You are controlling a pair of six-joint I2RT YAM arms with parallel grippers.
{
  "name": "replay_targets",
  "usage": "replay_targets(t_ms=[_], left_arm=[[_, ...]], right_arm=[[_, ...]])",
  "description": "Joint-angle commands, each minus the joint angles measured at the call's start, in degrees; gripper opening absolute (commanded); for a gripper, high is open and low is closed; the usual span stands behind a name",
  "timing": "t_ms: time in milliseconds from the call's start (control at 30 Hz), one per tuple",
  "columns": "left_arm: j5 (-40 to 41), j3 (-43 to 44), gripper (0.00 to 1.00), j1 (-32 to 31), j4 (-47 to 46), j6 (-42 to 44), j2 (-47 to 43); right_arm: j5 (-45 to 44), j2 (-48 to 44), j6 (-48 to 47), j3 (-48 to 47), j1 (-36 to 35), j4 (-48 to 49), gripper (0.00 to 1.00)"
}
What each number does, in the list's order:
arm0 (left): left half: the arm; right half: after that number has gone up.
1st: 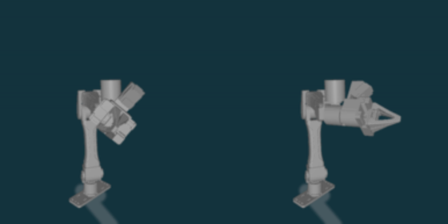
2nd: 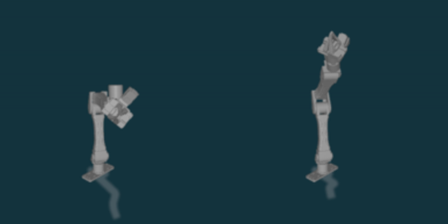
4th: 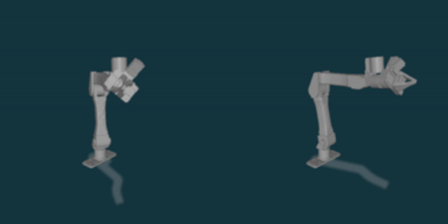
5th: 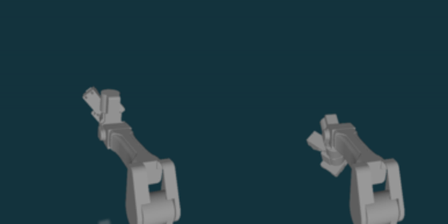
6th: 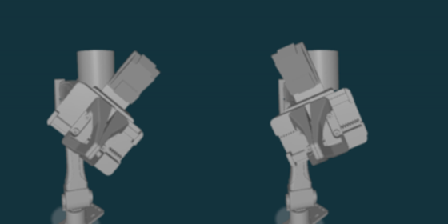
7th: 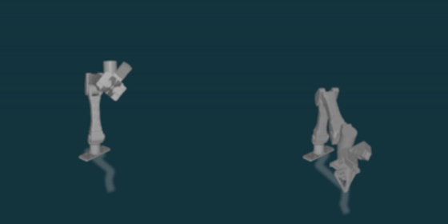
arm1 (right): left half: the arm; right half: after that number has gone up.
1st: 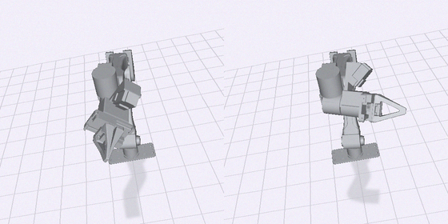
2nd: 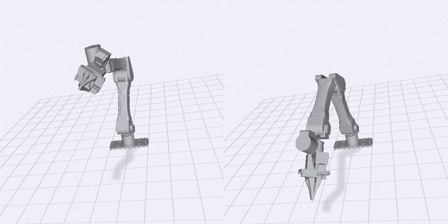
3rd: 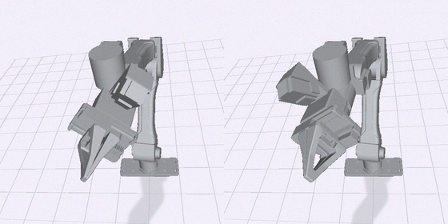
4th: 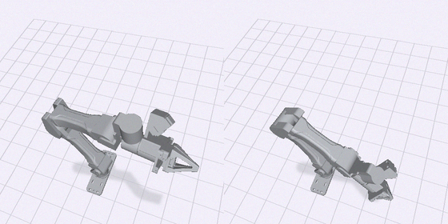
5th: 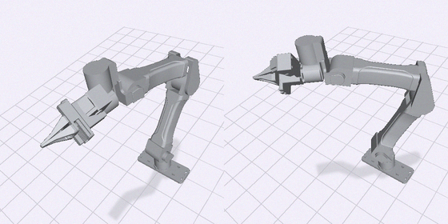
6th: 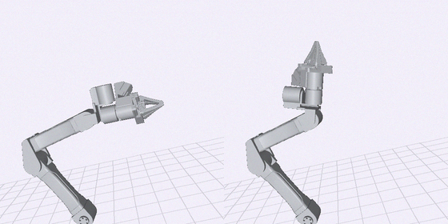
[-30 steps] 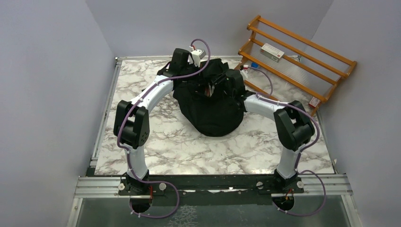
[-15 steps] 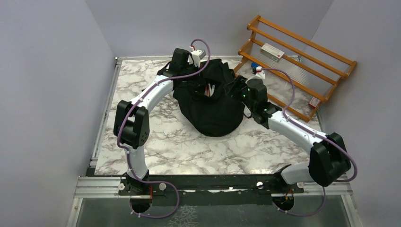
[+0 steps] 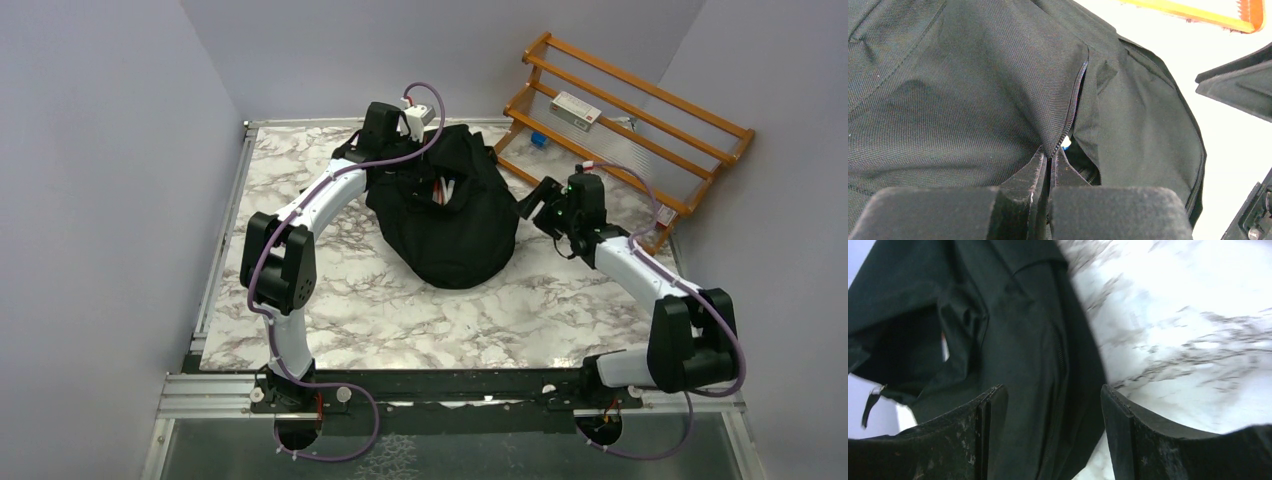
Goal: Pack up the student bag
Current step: Adjust the student bag at the center of the board.
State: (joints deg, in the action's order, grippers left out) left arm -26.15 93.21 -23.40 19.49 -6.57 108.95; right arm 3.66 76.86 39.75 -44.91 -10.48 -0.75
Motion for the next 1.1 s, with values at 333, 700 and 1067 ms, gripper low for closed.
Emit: replay_targets(t_ms=[333,700,1067], left_arm=[[-2.50,3.00,0.00,-0.77,-0.15,-0.46,-0.23],[-1.18,3.81,0.00,-0.77,-0.11,-1.47,-1.34],[-1.18,11.23,0.00,1.41,1.31,-7.75,-2.68]], right_arm=[[18.64,13.17,2.55,-1.84,0.02,6.52,0.60],[22.22,11.80,1.14,-5.98,0.02,12.10,0.06],[22.22,9.99,-1.72,-30.81,-3.50,0.96,0.00]])
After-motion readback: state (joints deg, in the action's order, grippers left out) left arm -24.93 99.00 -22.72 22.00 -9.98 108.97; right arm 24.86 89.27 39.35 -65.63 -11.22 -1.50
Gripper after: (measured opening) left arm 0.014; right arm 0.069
